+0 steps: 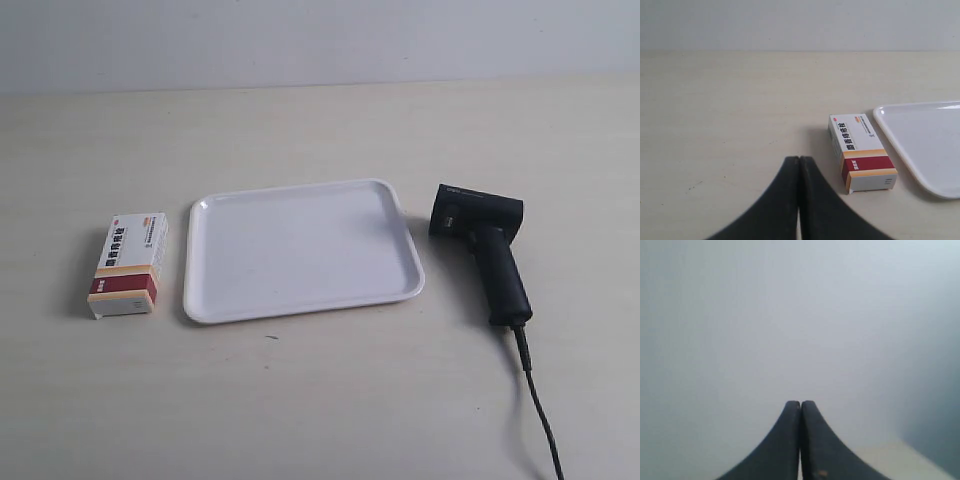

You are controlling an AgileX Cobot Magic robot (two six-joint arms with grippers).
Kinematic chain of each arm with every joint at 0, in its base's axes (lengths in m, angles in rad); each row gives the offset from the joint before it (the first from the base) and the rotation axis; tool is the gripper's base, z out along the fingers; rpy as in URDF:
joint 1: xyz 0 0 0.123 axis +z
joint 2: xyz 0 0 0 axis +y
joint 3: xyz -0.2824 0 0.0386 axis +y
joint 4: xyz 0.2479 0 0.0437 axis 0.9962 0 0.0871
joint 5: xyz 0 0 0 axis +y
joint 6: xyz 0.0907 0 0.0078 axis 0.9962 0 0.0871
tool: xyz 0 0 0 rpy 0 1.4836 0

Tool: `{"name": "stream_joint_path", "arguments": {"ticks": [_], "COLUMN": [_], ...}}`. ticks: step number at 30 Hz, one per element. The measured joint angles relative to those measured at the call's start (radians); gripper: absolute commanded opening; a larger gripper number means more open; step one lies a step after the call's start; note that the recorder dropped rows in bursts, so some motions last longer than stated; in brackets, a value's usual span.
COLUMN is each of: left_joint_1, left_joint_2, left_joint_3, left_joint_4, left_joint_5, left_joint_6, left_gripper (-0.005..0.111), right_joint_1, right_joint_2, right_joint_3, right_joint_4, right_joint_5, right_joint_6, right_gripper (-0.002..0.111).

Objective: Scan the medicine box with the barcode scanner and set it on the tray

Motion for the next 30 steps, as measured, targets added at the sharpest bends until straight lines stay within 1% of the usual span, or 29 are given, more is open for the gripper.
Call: {"name": "stream_joint_path", "arguments": {"ticks": [1,3,5,10,15,17,22,27,30], "left_joint_1": [0.000,0.000,0.000,0.000,0.000,0.000,0.000,0.000,0.000], "left_joint_2": [0.000,0.000,0.000,0.000,0.000,0.000,0.000,0.000,0.000], "left_joint_3": [0.000,0.000,0.000,0.000,0.000,0.002,0.002,0.002,-0.032], "left_joint_4": [0.000,0.000,0.000,0.002,0.026,0.031,-0.073,-0.130,-0.152], "left_joint_5": [0.000,0.000,0.000,0.000,-0.002,-0.048,-0.194,-0.338,-0.367], "left_joint_6": [0.000,0.000,0.000,0.017,0.033,0.043,0.043,0.029,-0.004], "left_gripper": [0.000,0.000,0.000,0.000,0.000,0.000,0.000,0.000,0.000], "right_joint_1": [0.000,0.000,0.000,0.000,0.002,0.035,0.091,0.120,0.127], "right_joint_2": [0.000,0.000,0.000,0.000,0.000,0.000,0.000,0.000,0.000], "right_joint_3": [0.000,0.000,0.000,0.000,0.000,0.000,0.000,0.000,-0.025], "right_joint_4": [0.000,0.004,0.004,0.004,0.006,0.006,0.006,-0.017,-0.031], "right_joint_5": [-0.149,-0.302,-0.383,-0.429,-0.429,-0.429,-0.429,-0.429,-0.416], "right_joint_6": [0.000,0.000,0.000,0.003,0.105,0.119,0.121,0.156,0.171], "right_gripper": [0.000,0.000,0.000,0.000,0.000,0.000,0.000,0.000,0.000]}}
